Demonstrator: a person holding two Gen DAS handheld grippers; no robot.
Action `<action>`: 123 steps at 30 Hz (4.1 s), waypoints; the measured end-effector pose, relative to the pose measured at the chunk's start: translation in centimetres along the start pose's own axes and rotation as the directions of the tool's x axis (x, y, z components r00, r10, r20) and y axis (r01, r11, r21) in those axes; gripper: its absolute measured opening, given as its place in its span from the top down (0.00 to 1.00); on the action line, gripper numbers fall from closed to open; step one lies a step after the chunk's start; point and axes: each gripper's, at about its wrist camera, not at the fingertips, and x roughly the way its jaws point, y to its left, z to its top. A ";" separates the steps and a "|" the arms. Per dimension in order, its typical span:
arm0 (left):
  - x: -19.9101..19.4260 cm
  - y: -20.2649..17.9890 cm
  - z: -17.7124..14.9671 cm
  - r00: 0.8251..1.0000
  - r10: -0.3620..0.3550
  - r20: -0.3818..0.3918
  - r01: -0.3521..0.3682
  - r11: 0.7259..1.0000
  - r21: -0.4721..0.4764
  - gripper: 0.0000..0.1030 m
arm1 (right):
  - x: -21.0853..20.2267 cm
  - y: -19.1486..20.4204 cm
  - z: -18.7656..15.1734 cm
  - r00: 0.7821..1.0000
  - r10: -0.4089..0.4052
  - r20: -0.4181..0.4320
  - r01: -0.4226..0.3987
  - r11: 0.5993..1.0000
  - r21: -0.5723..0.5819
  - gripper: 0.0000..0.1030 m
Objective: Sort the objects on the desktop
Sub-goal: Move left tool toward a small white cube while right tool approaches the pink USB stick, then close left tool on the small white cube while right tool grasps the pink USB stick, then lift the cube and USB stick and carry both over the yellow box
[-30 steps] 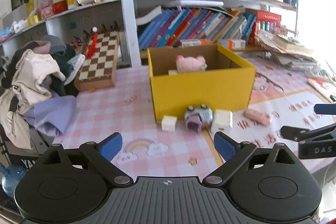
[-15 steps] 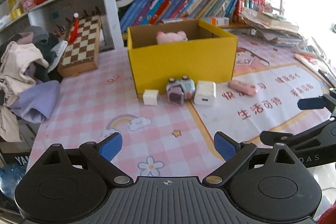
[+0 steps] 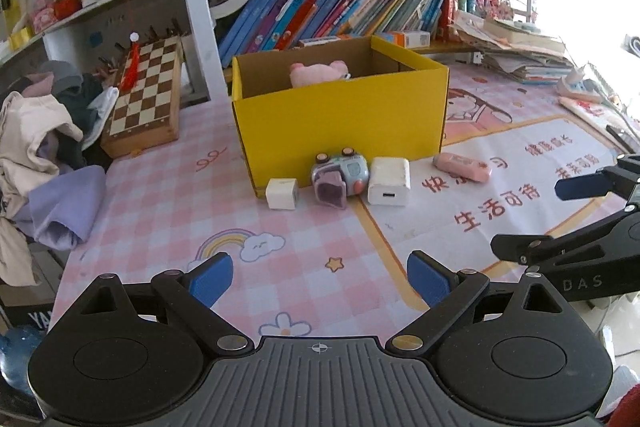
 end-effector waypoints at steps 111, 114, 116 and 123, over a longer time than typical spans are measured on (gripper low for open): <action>7.2 4.3 6.1 0.999 0.032 0.000 -0.031 0.984 -0.175 0.59 | 6.8 -6.7 8.0 0.994 0.098 -0.047 -0.098 0.995 -0.008 0.78; 6.6 4.1 7.2 0.999 0.029 0.041 -0.021 0.986 -0.166 0.59 | 5.6 -6.9 8.9 0.996 0.094 0.002 -0.094 0.996 -0.006 0.78; 6.3 4.0 8.0 0.997 0.026 0.068 -0.015 0.987 -0.159 0.59 | 5.0 -7.0 9.7 0.995 0.096 0.035 -0.096 0.995 -0.007 0.78; 5.3 3.7 10.9 0.987 0.016 0.163 0.006 0.991 -0.131 0.59 | 4.2 -6.6 13.2 0.981 0.137 0.134 -0.131 0.990 -0.054 0.78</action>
